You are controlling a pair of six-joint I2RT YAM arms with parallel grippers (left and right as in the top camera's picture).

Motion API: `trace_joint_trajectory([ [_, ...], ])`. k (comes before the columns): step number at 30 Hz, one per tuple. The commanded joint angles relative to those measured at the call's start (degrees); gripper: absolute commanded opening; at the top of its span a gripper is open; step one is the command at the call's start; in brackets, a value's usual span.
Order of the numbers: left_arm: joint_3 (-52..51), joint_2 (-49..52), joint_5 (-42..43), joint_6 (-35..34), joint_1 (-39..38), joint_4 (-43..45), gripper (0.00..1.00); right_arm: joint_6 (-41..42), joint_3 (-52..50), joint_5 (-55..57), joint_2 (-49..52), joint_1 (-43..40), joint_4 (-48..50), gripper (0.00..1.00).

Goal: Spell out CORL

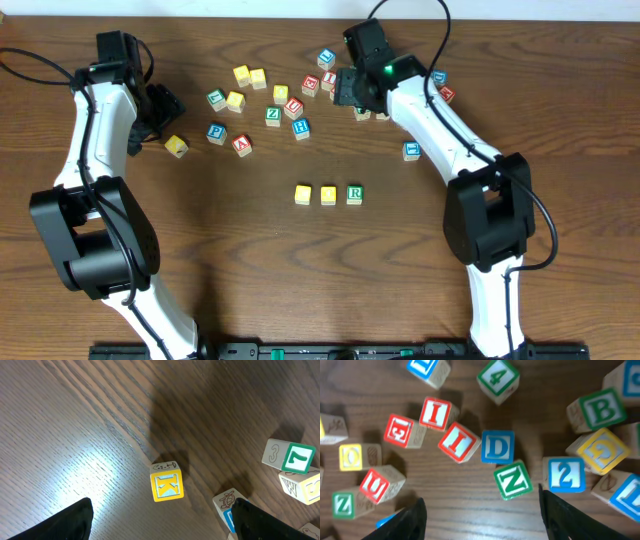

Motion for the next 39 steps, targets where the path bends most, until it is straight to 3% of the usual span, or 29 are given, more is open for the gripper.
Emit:
trace_joint_trajectory([
  [1,0.24,0.35,-0.35,-0.72,0.02,-0.28,0.87,-0.39,0.04,5.57,0.02,-0.13,0.68,0.76],
  [2,0.24,0.35,-0.35,-0.72,0.02,-0.28,0.87,-0.42,0.04,7.04,0.02,-0.37,1.29,0.81],
  [8,0.24,0.35,-0.35,-0.72,0.02,-0.28,0.87,-0.39,0.04,14.58,0.02,-2.08,3.52,0.86],
  [9,0.24,0.35,-0.35,-0.72,0.02,-0.28,0.87,-0.39,0.04,14.51,0.02,-2.75,4.35,0.99],
  [18,0.24,0.35,-0.35,-0.72,0.02,-0.28,0.87,-0.72,0.04,14.97,0.04,-6.21,4.59,0.99],
  [24,0.24,0.35,-0.35,-0.72,0.02,-0.28,0.87,-1.07,0.04,15.54,0.04,-10.47,-0.87,0.99],
  [26,0.24,0.35,-0.35,-0.72,0.02,-0.28,0.87,-1.44,0.04,13.22,0.04,-11.76,-2.97,0.99],
  [31,0.24,0.35,-0.35,-0.72,0.02,-0.28,0.87,-11.82,0.04,3.13,0.04,-15.19,-4.98,0.99],
  [39,0.24,0.35,-0.35,-0.72,0.02,-0.28,0.87,-17.75,0.04,-9.35,0.04,-19.21,-6.8,0.99],
])
